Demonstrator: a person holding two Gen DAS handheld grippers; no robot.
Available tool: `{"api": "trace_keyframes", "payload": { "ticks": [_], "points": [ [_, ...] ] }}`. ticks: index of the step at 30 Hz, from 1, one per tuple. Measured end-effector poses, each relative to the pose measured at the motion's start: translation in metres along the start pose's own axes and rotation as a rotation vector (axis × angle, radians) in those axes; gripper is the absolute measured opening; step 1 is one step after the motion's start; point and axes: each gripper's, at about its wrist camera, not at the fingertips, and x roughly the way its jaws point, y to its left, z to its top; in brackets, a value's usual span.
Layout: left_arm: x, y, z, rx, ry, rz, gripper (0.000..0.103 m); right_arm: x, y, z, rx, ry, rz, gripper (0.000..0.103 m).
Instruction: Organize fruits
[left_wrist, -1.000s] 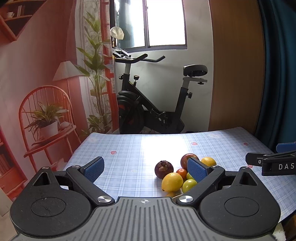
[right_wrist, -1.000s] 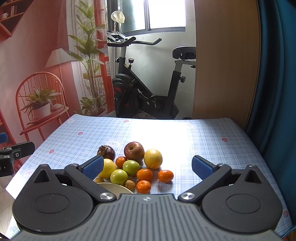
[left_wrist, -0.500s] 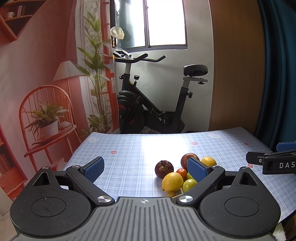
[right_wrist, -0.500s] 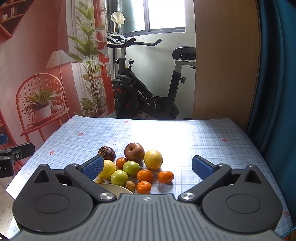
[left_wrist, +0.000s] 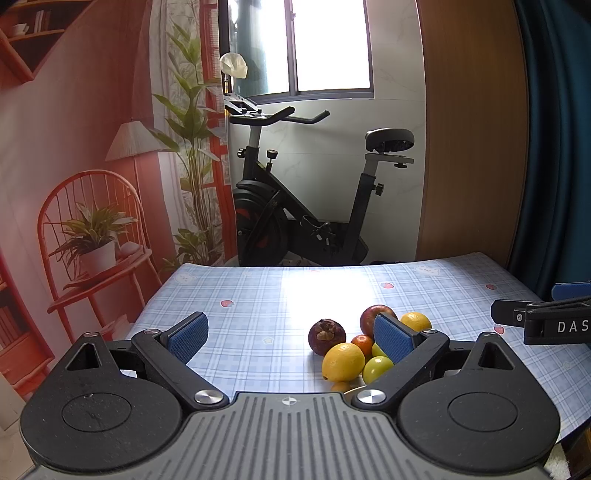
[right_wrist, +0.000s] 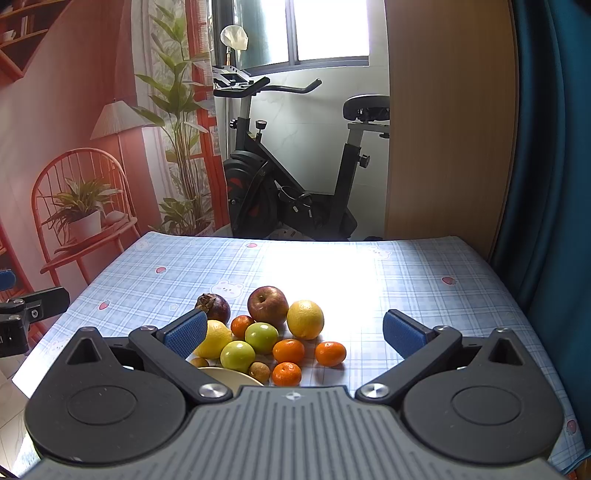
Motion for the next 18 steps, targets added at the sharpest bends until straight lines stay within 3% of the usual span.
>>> {"api": "trace_keyframes", "payload": {
  "ticks": [18],
  "points": [
    [0.0014, 0.0, -0.0005, 0.003, 0.003, -0.014, 0.098, 0.0007, 0.0004, 0.0041, 0.004, -0.006, 0.0, 0.103]
  ]
}}
